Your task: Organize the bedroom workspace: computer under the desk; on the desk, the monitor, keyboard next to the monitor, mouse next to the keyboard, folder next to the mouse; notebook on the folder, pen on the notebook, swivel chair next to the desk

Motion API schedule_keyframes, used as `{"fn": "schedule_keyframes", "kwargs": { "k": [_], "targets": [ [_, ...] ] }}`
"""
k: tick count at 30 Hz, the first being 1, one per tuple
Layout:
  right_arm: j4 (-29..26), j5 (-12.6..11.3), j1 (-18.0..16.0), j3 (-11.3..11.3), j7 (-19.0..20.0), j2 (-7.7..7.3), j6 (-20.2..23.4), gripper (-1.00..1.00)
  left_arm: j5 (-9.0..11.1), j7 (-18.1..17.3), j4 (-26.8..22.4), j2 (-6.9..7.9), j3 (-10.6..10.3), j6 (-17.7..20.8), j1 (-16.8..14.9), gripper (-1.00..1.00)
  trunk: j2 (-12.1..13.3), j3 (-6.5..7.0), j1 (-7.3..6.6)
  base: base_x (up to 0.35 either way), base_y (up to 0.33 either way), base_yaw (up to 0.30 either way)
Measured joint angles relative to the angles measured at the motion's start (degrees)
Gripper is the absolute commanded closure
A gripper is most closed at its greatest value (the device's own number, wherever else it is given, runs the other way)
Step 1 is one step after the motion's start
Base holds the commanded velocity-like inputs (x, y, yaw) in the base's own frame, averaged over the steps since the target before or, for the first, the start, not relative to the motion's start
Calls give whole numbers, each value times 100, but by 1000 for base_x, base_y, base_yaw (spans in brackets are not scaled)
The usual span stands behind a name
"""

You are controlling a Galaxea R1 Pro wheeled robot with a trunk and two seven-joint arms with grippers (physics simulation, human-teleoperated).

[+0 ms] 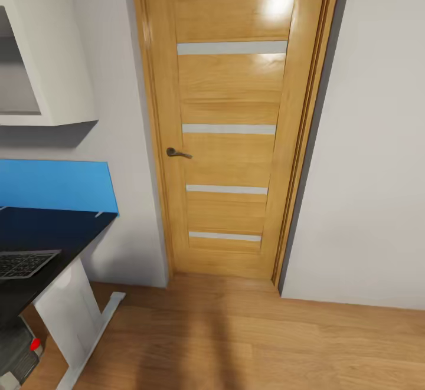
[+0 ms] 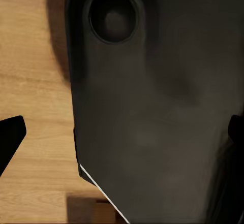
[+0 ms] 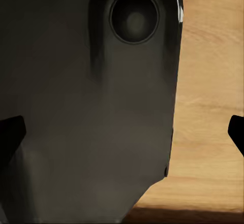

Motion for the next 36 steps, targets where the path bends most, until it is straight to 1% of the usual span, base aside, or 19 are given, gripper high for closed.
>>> {"fn": "schedule_keyframes", "kwargs": {
  "k": [1,2,4,8,18,23,26,27,29,31,32,35,36],
  "targets": [
    [0,0,0,0,0,0,0,-100,0,0,0,0,0,0,0,-100,1,0,0,0,0,0],
    [-33,9,-32,17,-23,32,-29,-100,-11,15,-29,-32,0,-21,-1,-100,1,2,1,0,0,0],
    [-53,8,-43,17,-24,96,-55,-100,-13,16,-92,-96,0,-23,-1,-100,80,38,-43,0,0,0],
    [-55,13,-43,20,-22,119,-105,-100,-15,16,-135,-208,5,-22,-1,-100,241,110,-130,0,0,0],
    [-53,31,-42,30,8,102,-378,-100,-16,16,-151,-228,0,-24,-1,-100,642,289,-350,0,0,7],
    [-52,21,-42,8,-7,93,-539,-100,-6,16,-165,-228,0,-24,-1,-100,842,379,-460,0,0,174],
    [-50,13,-42,10,-8,97,-635,-100,3,16,-262,-239,4,-24,-1,-100,963,433,-526,0,0,238],
    [-51,10,-44,12,-8,100,-1812,-100,5,13,-575,-239,5,-24,-5,-100,1003,453,-548,0,0,246],
    [-50,1,-42,6,-10,105,-2290,-100,7,5,-876,-236,2,-25,-3,-100,1083,488,-592,0,0,250],
    [-56,-2,-42,4,-12,112,-2532,-100,7,0,-1113,-241,4,-26,-2,-100,1164,523,-636,0,0,252],
    [-83,-4,-46,2,-14,117,-2731,-100,8,-3,-1352,-252,5,-26,-3,-100,1204,542,-658,0,0,253],
    [-286,-6,-46,-2,-15,126,-3035,-100,8,-6,-1830,-280,2,-27,-2,-100,1324,595,-724,0,0,254],
    [-438,-6,-49,-2,-15,128,-3120,-100,8,-7,-2052,-301,1,-32,-3,-100,1364,614,-746,0,0,251]
  ]
}}
